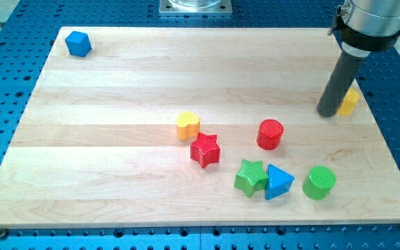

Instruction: Adjust the hexagon at the center right side of the board

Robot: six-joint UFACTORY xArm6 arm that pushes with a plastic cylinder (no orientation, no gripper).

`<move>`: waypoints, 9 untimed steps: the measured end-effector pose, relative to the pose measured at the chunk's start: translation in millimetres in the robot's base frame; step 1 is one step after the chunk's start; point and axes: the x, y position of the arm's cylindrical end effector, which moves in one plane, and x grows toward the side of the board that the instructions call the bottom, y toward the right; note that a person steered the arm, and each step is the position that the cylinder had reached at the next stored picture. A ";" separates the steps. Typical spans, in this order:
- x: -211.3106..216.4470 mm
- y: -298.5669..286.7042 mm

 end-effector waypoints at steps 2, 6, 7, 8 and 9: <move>7.4 -44.0; 25.3 52.1; 38.7 100.6; 57.2 120.1; 102.3 119.5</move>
